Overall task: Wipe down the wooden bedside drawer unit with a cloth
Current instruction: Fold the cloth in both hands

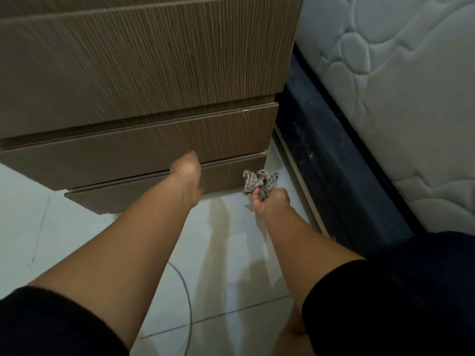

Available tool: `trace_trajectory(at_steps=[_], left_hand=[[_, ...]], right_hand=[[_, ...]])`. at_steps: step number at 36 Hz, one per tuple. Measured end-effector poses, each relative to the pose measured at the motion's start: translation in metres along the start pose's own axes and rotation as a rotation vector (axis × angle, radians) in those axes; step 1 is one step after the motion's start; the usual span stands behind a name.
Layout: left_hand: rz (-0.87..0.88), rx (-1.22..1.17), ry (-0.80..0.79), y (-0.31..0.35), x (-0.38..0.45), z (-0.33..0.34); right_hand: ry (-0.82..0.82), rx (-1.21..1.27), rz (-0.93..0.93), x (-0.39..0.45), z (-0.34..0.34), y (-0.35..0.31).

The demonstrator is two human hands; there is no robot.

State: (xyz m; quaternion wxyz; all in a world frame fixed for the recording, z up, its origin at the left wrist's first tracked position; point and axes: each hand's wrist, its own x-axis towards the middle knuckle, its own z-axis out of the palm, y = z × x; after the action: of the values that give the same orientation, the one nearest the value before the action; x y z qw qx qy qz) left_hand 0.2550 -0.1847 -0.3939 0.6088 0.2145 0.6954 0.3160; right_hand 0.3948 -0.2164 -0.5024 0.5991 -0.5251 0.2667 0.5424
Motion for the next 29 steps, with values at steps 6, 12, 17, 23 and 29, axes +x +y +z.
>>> trace_trajectory(at_steps=[6, 12, 17, 23, 29], left_hand=[[0.111, 0.348, -0.120, -0.004, -0.026, -0.030], [0.151, 0.457, -0.206, 0.001, -0.070, -0.056], [0.345, 0.466, -0.237, 0.012, -0.103, -0.080], [0.620, 0.478, -0.002, 0.032, -0.130, -0.102], [0.807, 0.457, 0.130, 0.055, -0.155, -0.123]], right_hand=[[-0.340, -0.304, 0.065, -0.058, -0.006, 0.017], [-0.612, -0.622, 0.035, -0.119, -0.004, 0.015], [-0.891, -0.849, -0.068, -0.174, 0.010, 0.007], [-1.024, -0.963, -0.167, -0.236, 0.031, 0.012], [-1.005, -1.118, -0.310, -0.271, 0.045, 0.015]])
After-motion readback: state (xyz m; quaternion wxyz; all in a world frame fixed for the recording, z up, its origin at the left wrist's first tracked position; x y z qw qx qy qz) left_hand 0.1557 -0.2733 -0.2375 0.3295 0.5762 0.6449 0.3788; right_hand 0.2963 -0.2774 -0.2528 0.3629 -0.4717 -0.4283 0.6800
